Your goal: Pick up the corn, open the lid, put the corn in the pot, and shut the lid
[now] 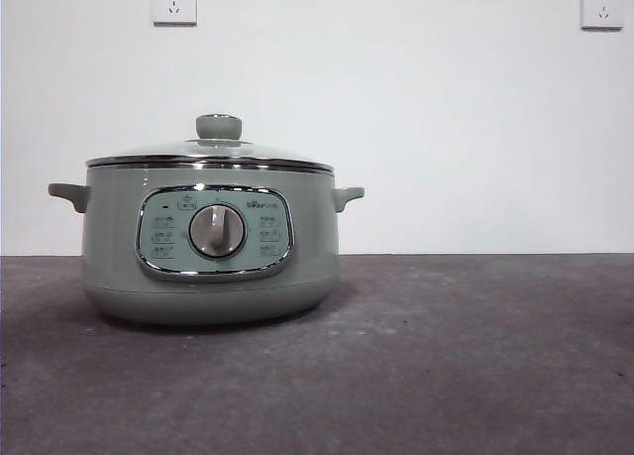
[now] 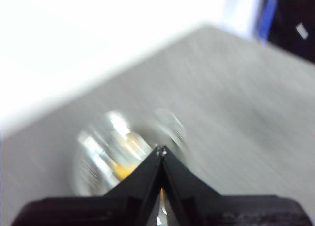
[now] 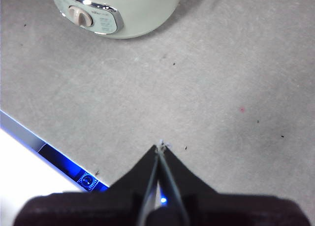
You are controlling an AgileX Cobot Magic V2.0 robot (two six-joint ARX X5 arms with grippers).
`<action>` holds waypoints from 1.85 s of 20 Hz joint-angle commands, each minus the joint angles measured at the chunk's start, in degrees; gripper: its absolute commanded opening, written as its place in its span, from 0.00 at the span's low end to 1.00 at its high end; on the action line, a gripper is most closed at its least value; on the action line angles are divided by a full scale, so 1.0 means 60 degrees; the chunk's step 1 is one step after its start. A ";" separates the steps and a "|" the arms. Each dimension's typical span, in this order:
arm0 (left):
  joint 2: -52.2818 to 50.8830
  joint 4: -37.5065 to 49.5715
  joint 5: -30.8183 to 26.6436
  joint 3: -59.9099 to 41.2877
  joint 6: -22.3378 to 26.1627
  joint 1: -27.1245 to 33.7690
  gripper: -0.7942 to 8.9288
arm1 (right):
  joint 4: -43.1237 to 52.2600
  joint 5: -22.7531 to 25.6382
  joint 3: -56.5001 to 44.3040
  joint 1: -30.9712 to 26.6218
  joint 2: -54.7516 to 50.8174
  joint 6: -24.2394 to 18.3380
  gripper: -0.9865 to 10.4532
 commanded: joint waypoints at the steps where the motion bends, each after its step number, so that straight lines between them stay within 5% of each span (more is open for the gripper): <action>1: -0.1067 0.1668 0.0565 -0.1239 0.0586 0.0790 0.08 | -0.0262 0.0000 -0.0109 0.0011 -0.0011 0.0036 0.09; 4: -0.3147 0.4087 0.0772 -0.4615 0.0579 0.1821 0.08 | -0.0262 0.0025 -0.0109 0.0011 -0.0011 0.0036 0.09; 8: -0.5632 0.6451 -0.0576 -0.9278 0.0539 0.2626 0.08 | -0.0262 0.0025 -0.0109 0.0011 -0.0011 0.0036 0.09; 15: -0.8408 0.7960 -0.0579 -1.4233 -0.0200 0.3020 0.08 | -0.0262 0.0025 -0.0109 0.0011 -0.0011 0.0036 0.09; 22: -1.0207 0.7960 -0.1563 -1.6538 -0.1151 0.3100 0.08 | -0.0262 0.0025 -0.0109 0.0011 -0.0011 0.0036 0.09; 37: -1.0153 0.8174 -0.1996 -1.6604 -0.1647 0.3107 0.08 | -0.0262 0.0033 -0.0109 0.0011 0.0004 0.0036 0.09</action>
